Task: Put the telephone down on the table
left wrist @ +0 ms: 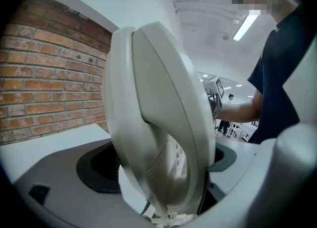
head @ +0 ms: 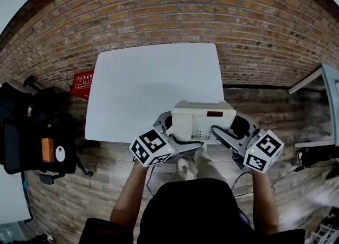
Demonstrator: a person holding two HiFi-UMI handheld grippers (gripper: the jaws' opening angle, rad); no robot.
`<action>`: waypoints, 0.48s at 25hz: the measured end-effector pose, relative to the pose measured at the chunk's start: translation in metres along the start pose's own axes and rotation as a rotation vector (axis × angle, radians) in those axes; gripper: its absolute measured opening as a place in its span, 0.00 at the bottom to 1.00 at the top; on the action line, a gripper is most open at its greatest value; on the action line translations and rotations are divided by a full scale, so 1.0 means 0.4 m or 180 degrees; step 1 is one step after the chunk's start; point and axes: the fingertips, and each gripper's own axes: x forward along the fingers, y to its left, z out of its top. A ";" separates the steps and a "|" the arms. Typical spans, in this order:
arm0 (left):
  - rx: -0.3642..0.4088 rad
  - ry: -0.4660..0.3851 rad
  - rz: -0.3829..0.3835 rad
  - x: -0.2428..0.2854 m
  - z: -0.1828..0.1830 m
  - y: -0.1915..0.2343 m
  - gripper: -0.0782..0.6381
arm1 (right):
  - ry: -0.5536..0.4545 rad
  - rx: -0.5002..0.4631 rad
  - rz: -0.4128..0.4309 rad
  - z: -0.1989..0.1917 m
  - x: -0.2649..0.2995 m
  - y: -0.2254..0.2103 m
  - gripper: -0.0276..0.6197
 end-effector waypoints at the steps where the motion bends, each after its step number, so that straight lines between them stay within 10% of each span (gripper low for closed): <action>1: -0.0001 0.0007 0.0010 0.005 0.003 0.004 0.79 | -0.0005 0.0006 0.0011 0.001 0.000 -0.007 0.42; 12: -0.0094 0.0105 0.0153 0.091 0.032 0.094 0.79 | 0.0038 0.0098 0.0177 0.013 0.029 -0.141 0.42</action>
